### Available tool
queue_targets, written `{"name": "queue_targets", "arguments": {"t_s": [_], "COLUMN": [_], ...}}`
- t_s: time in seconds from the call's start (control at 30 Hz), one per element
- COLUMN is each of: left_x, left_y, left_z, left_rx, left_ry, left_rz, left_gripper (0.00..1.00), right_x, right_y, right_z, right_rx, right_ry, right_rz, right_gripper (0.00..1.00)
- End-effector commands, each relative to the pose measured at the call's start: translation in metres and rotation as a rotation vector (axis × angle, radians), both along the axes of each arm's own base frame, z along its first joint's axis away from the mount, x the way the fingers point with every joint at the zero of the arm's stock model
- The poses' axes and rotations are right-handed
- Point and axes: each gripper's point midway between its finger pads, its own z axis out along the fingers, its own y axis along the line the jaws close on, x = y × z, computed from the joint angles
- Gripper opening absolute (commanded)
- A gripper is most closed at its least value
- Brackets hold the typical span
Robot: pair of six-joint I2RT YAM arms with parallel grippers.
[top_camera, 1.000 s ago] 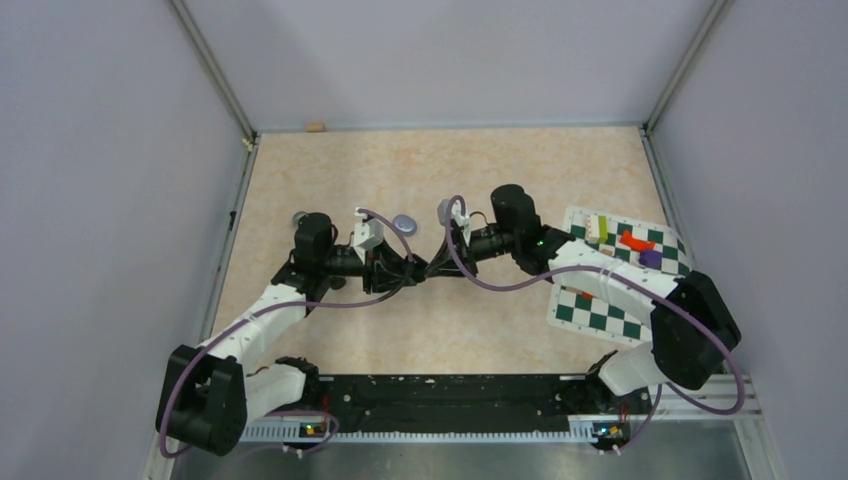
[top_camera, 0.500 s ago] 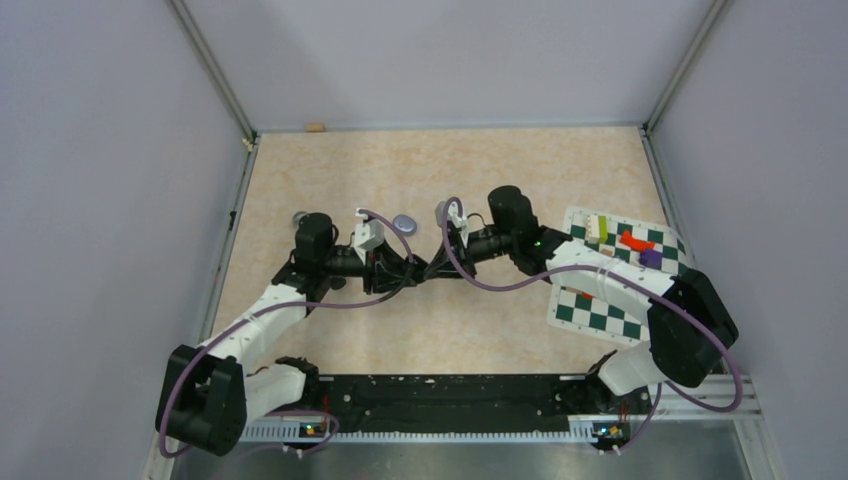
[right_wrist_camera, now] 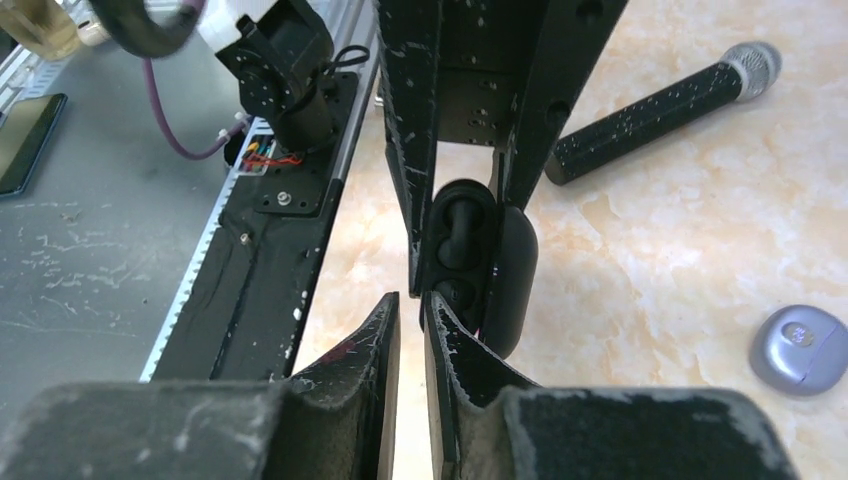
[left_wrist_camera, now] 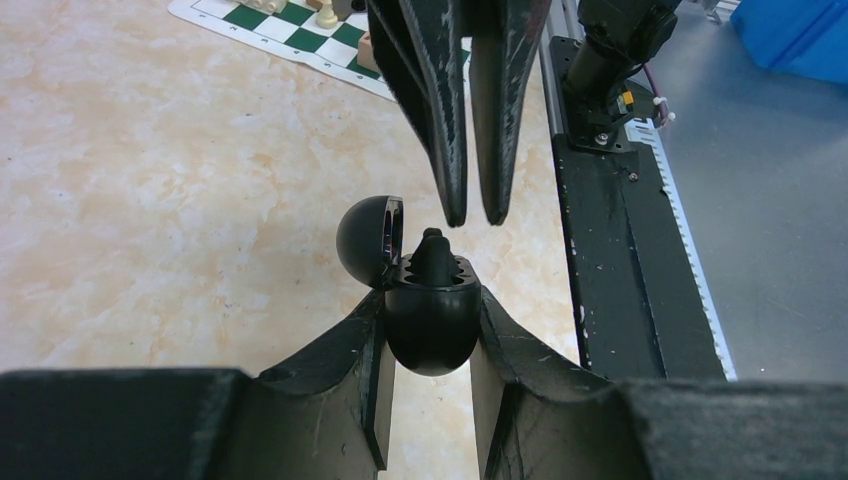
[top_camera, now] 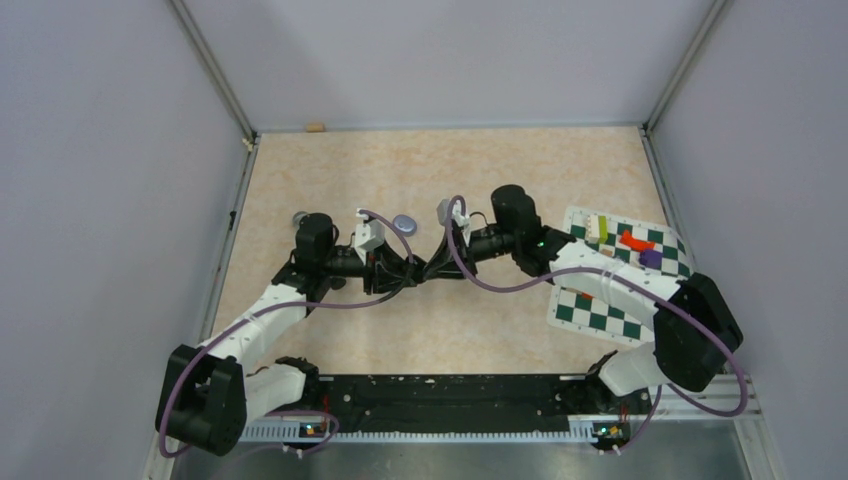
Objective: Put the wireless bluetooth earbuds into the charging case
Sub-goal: Adjust the earbud with the charging case, then close the charging case at the center of the board.
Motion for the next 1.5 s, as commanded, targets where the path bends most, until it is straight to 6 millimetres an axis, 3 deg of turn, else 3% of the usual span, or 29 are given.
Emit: {"name": "queue_targets", "arguments": {"t_s": [0.0,0.1,0.23,0.4,0.6,0.8,1.1,1.47], "left_x": [0.002,0.002,0.002,0.001,0.0,-0.002,-0.001,-0.001], "left_y": [-0.002,-0.002,-0.002,-0.002,-0.001,-0.001,-0.001,-0.001], "left_z": [0.011,0.011,0.013,0.014,0.015,0.014,0.013,0.014], "left_rx": [-0.014,-0.015,-0.016,-0.018,-0.02,-0.02,-0.019,-0.018], "left_ry": [-0.055,-0.054,-0.054,-0.056,-0.065,-0.07,-0.073,-0.074], "left_rz": [-0.015,-0.013,-0.014,-0.016,-0.017,-0.018,-0.018,-0.015], "left_gripper": [0.0,0.0,0.0,0.0,0.0,0.0,0.0,0.0], "right_x": [-0.01,-0.003,0.022,0.053,0.075,0.076,0.055,0.05], "right_y": [0.0,-0.003,-0.006,-0.007,-0.004,0.001,0.005,0.004], "right_z": [0.054,0.057,0.057,0.044,0.02,0.004,0.004,0.008], "right_rx": [0.118,0.119,0.115,0.086,0.017,-0.018,-0.005,0.004], "right_ry": [-0.118,-0.127,-0.159,-0.163,-0.125,-0.074,-0.038,-0.04], "right_rz": [0.033,0.003,-0.126,-0.278,-0.358,-0.341,-0.224,-0.199], "right_gripper": [0.15,0.17,0.17,0.19,0.25,0.32,0.53,0.57]}}
